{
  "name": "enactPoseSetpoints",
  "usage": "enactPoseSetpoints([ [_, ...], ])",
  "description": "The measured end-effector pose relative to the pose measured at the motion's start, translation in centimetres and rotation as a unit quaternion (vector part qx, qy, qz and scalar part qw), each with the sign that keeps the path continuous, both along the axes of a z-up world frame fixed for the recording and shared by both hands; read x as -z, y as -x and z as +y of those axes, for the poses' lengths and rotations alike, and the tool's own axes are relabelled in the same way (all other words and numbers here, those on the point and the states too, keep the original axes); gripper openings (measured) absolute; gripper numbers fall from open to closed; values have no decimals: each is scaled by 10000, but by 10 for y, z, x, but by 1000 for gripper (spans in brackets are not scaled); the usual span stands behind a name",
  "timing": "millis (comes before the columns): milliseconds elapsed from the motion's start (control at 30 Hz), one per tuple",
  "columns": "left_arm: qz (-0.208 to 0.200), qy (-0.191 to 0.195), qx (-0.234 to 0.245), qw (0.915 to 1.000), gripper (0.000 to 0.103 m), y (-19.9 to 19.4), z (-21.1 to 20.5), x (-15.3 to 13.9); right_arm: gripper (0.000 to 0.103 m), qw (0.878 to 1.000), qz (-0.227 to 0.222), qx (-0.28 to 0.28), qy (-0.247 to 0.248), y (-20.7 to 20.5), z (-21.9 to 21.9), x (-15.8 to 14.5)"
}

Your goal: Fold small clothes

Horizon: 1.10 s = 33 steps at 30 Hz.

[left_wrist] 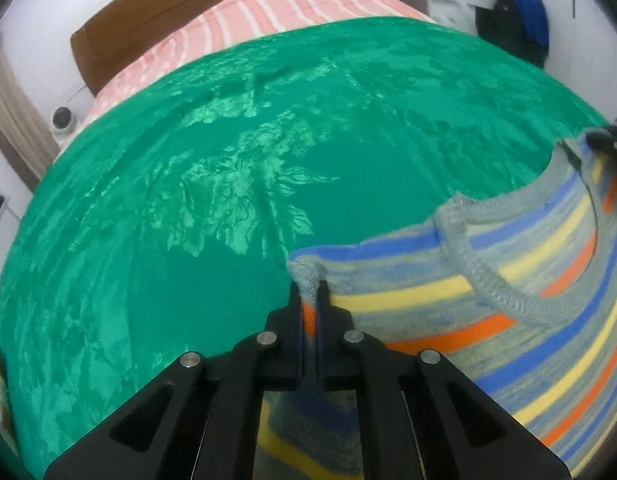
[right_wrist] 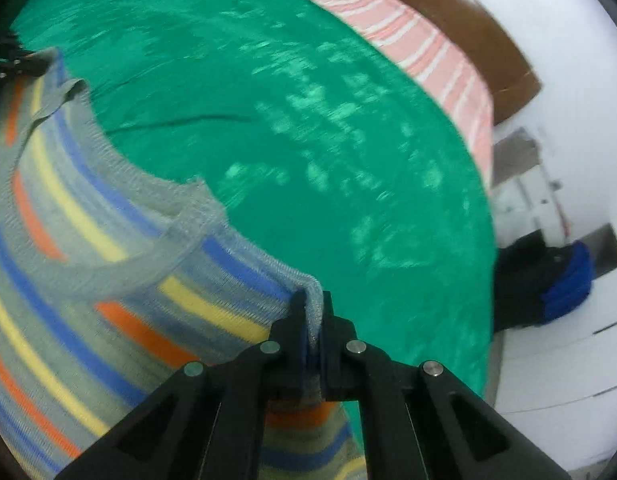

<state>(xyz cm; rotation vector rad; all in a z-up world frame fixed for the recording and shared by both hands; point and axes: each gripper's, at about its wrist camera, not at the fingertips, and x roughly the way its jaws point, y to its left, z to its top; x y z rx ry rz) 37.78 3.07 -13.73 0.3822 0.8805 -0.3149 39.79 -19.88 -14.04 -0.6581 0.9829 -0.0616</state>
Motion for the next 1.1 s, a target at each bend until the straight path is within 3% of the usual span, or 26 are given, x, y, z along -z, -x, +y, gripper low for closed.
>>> enactPoseSetpoints([
  [67,-11,-49,-67,10000,2,-5,-1,7,3,9998,-123,79,158,-6,1,6],
  [167,-50,-94,-177,9998,3,-4,-2,18,3,9995,56,279,96,-13,-5,28],
  [233,-186,-178,-171,9995,11,3,-3,17,4,9995,11,226,207,-10,0,39],
  [267,-155,-124,-149,9997,21,3,-2,16,5,9997,-18,235,106,-12,-3,36],
  [300,-102,-89,-174,9998,52,4,2,13,8,9994,-18,307,-182,-11,-6,33],
  [333,-113,-180,-319,9993,69,6,7,8,25,9986,-14,365,-377,-9,-10,28],
  [367,-233,-255,-459,9983,88,14,15,-1,59,9972,-31,443,-595,-5,-16,19],
  [400,-349,-211,-470,9981,88,24,23,-10,71,9956,-101,503,-787,1,-24,7],
  [433,-380,-120,-443,9982,88,34,31,-19,75,9943,-200,528,-904,6,-29,-1],
  [567,-144,285,-289,9991,91,97,59,-47,76,9865,-410,621,-1460,63,-46,-47],
  [700,364,538,378,9972,93,200,55,-44,77,9797,52,28,-2004,154,-14,-60],
  [833,894,535,1023,9893,93,311,32,-13,77,9654,548,-342,-2527,261,28,-38],
  [900,1068,325,1110,9875,94,352,28,7,78,9615,715,-350,-2630,309,40,-20],
  [967,797,24,1133,9904,94,388,30,9,79,9631,903,-258,-2523,355,43,1],
  [1000,894,-72,1064,9903,94,399,35,7,79,9650,1083,-161,-2382,372,42,12],
  [1100,1093,141,734,9912,94,417,57,-15,79,9666,1452,200,-2101,430,25,28],
])
